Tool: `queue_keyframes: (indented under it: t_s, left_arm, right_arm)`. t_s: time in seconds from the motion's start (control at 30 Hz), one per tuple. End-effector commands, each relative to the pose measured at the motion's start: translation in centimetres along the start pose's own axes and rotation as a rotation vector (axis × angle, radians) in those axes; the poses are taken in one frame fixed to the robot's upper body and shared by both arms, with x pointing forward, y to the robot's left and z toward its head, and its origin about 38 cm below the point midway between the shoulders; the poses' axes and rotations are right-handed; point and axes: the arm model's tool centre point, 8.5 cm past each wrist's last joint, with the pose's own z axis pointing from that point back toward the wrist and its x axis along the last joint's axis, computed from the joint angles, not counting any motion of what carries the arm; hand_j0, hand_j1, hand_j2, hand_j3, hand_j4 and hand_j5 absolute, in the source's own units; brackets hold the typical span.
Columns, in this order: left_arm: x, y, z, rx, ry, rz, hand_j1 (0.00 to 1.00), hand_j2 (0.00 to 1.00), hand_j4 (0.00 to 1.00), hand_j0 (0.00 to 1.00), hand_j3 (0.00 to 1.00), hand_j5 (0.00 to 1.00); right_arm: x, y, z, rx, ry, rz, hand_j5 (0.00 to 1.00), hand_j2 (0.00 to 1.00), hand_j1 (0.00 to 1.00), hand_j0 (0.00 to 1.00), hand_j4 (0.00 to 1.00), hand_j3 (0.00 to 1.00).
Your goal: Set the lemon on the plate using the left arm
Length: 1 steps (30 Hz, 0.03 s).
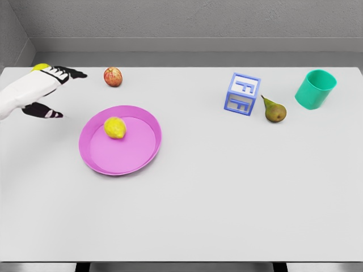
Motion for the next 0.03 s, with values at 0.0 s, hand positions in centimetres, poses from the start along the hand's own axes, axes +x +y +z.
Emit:
queue_keyframes:
  t_s: [0.0]
  left_arm:
    - [-0.35, 0.18, 0.21, 0.016, 0.009, 0.017, 1.00, 1.00, 1.00, 1.00, 1.00, 1.00]
  right_arm:
    - [0.00, 0.00, 0.00, 0.000, 0.000, 0.001, 1.00, 1.00, 1.00, 1.00, 1.00, 1.00]
